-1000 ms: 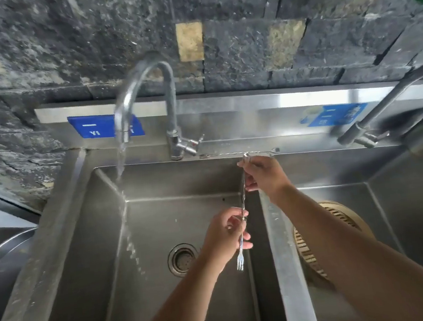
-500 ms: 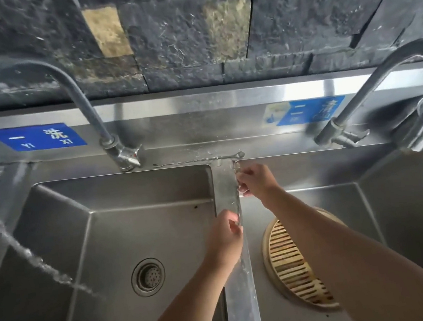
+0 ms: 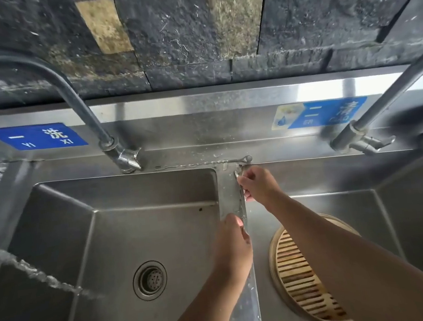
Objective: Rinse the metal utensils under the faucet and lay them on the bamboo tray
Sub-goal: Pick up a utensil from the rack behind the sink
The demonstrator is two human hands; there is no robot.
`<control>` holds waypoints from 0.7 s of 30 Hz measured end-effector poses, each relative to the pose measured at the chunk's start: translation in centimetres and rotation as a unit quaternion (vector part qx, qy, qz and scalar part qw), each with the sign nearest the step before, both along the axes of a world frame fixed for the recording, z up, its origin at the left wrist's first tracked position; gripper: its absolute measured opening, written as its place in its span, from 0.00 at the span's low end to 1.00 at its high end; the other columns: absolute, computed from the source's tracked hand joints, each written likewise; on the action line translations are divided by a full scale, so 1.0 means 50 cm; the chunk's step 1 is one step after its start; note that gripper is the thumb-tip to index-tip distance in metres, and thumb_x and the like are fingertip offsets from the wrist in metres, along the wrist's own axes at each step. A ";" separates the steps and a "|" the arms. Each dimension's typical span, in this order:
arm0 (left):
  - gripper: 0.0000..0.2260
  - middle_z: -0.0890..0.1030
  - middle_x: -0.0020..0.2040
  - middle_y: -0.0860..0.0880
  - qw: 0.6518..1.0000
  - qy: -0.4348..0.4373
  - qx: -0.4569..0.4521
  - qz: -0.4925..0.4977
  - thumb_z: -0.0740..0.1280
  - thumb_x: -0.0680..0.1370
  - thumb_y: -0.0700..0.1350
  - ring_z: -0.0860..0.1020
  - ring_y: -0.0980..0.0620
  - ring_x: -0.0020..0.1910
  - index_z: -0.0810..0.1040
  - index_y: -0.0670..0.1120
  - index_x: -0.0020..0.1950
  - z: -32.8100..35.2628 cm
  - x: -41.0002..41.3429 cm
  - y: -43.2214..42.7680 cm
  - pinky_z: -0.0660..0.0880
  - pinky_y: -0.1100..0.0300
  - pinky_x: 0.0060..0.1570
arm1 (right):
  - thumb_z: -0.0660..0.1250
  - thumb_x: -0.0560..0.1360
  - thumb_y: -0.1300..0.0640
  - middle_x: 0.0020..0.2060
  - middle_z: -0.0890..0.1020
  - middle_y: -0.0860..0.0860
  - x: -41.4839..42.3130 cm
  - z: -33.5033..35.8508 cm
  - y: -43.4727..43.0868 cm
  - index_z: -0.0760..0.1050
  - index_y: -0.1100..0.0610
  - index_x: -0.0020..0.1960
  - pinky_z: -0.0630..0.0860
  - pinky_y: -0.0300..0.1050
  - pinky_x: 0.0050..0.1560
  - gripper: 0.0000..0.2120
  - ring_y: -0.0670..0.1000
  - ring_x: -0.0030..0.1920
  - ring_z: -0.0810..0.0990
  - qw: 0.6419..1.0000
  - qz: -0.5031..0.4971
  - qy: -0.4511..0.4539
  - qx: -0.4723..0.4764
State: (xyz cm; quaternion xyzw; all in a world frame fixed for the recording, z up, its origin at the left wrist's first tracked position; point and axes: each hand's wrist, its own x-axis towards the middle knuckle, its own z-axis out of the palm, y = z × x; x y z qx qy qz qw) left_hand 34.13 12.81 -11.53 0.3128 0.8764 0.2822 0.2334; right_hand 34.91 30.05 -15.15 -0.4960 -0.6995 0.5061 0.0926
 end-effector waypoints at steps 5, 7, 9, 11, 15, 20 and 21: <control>0.09 0.79 0.48 0.46 1.000 0.003 0.001 -0.009 0.62 0.77 0.38 0.77 0.49 0.45 0.75 0.44 0.56 -0.007 -0.001 0.005 0.76 0.55 0.46 | 0.69 0.75 0.55 0.30 0.79 0.53 -0.002 -0.005 0.005 0.68 0.55 0.37 0.82 0.53 0.38 0.13 0.50 0.27 0.80 1.000 0.010 -0.001 0.016; 0.09 0.79 0.49 0.46 1.000 0.012 0.000 -0.019 0.62 0.77 0.38 0.77 0.48 0.46 0.75 0.43 0.56 -0.010 -0.002 0.004 0.74 0.57 0.45 | 0.69 0.75 0.55 0.30 0.79 0.53 -0.002 -0.008 0.005 0.68 0.56 0.37 0.82 0.53 0.38 0.13 0.50 0.26 0.79 1.000 0.006 0.004 0.013; 0.09 0.78 0.50 0.46 0.999 0.023 -0.006 -0.028 0.61 0.78 0.38 0.77 0.48 0.47 0.75 0.43 0.56 -0.012 -0.004 0.003 0.73 0.57 0.45 | 0.69 0.76 0.56 0.30 0.78 0.53 -0.001 -0.010 0.003 0.69 0.56 0.37 0.82 0.52 0.37 0.12 0.48 0.26 0.79 1.000 0.004 0.006 0.012; 0.09 0.78 0.50 0.45 0.999 0.029 -0.010 -0.032 0.61 0.78 0.39 0.77 0.47 0.49 0.75 0.43 0.57 -0.012 -0.006 0.003 0.74 0.56 0.46 | 0.69 0.76 0.56 0.30 0.78 0.52 0.000 -0.012 0.003 0.69 0.56 0.37 0.81 0.49 0.35 0.12 0.46 0.25 0.79 1.000 0.003 0.005 0.017; 0.09 0.78 0.51 0.45 0.999 0.023 -0.010 -0.031 0.62 0.78 0.39 0.77 0.47 0.49 0.75 0.43 0.57 -0.011 -0.006 0.002 0.75 0.55 0.47 | 0.69 0.76 0.56 0.30 0.79 0.52 0.000 -0.014 0.004 0.70 0.57 0.38 0.82 0.48 0.33 0.11 0.43 0.23 0.79 1.000 0.000 0.009 0.014; 0.08 0.79 0.50 0.46 0.999 0.018 -0.007 -0.027 0.62 0.77 0.39 0.77 0.47 0.48 0.75 0.44 0.56 -0.013 -0.006 0.001 0.75 0.55 0.47 | 0.69 0.76 0.56 0.31 0.79 0.53 0.001 -0.013 0.004 0.70 0.57 0.37 0.83 0.50 0.36 0.12 0.44 0.24 0.80 1.000 -0.003 0.013 0.003; 0.08 0.79 0.50 0.46 0.999 0.017 -0.007 -0.027 0.62 0.77 0.39 0.77 0.47 0.48 0.75 0.44 0.56 -0.013 -0.007 0.001 0.75 0.55 0.47 | 0.69 0.76 0.56 0.30 0.79 0.54 0.001 -0.012 0.004 0.70 0.57 0.37 0.83 0.51 0.37 0.12 0.45 0.24 0.80 1.000 -0.003 0.012 0.002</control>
